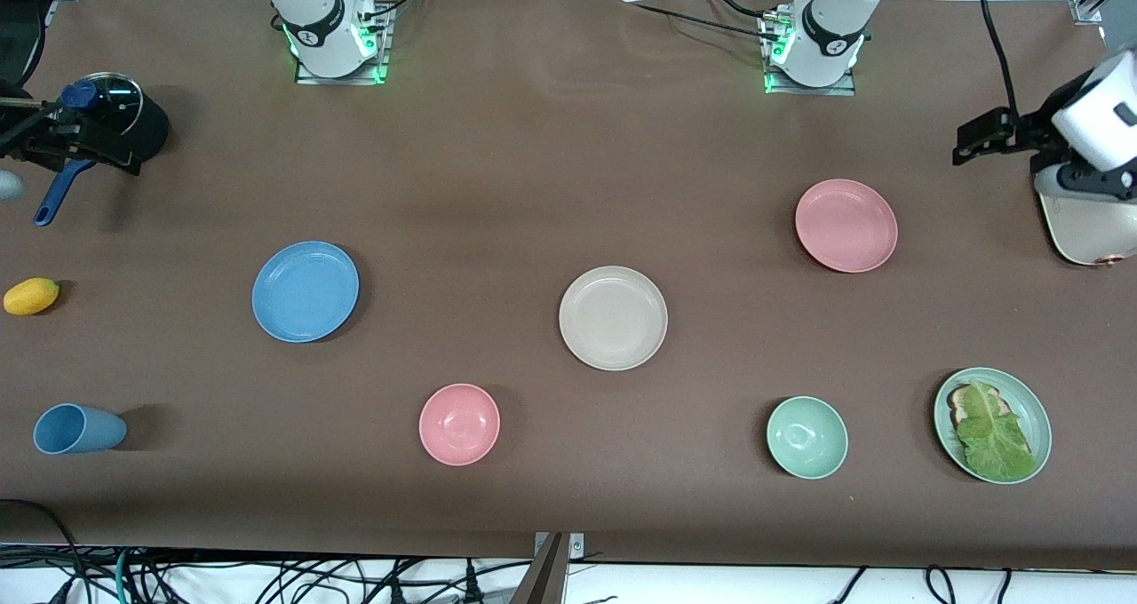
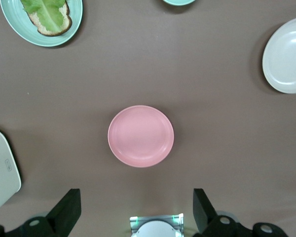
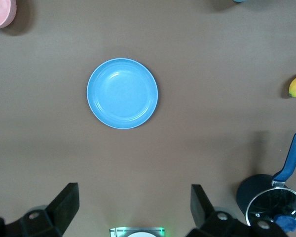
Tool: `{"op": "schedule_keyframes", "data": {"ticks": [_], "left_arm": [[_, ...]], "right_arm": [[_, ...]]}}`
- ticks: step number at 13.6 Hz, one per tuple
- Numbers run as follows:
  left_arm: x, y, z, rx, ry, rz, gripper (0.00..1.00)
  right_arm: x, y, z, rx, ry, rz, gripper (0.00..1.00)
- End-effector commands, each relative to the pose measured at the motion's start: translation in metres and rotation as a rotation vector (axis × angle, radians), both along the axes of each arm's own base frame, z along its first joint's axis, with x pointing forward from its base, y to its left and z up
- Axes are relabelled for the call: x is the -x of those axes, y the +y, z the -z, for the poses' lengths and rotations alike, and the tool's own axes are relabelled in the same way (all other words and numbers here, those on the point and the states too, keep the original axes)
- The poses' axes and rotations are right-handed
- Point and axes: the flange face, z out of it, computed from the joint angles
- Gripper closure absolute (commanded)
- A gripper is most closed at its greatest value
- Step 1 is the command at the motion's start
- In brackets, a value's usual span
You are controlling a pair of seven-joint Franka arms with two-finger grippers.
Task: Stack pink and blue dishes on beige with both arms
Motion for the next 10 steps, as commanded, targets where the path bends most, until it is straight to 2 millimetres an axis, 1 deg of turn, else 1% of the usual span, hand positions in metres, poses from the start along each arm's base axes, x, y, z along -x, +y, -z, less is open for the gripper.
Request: {"op": "schedule_keyframes", "data": {"ticks": [1, 2, 5, 6, 8, 9, 10], "left_arm": [[-0.03, 0.004, 0.027, 0.023, -0.03, 0.001, 0.0], [-0.035, 0.001, 0.04, 0.024, -0.011, 0.005, 0.0], [-0.044, -0.005, 0.073, 0.02, 0.036, 0.022, 0.0], [-0.05, -0.005, 0.093, 0.02, 0.071, 0.022, 0.0], [-0.059, 0.0, 0.124, 0.026, 0.119, 0.014, 0.0], [-0.063, 0.001, 0.137, 0.031, 0.131, 0.013, 0.0], [-0.065, -0.003, 0.144, 0.031, 0.118, 0.016, 0.0]], "right_arm": [[-0.002, -0.001, -0.005, 0.013, -0.006, 0.0, 0.0], [-0.001, -0.001, -0.005, 0.013, -0.004, 0.0, 0.0], [-0.001, -0.001, -0.005, 0.013, -0.004, 0.0, 0.0], [-0.001, -0.001, -0.005, 0.013, -0.004, 0.0, 0.0], [-0.001, -0.001, -0.005, 0.013, -0.004, 0.0, 0.0], [-0.001, -0.001, -0.005, 0.013, -0.004, 0.0, 0.0], [-0.001, -0.001, -0.005, 0.013, -0.004, 0.0, 0.0]]}}
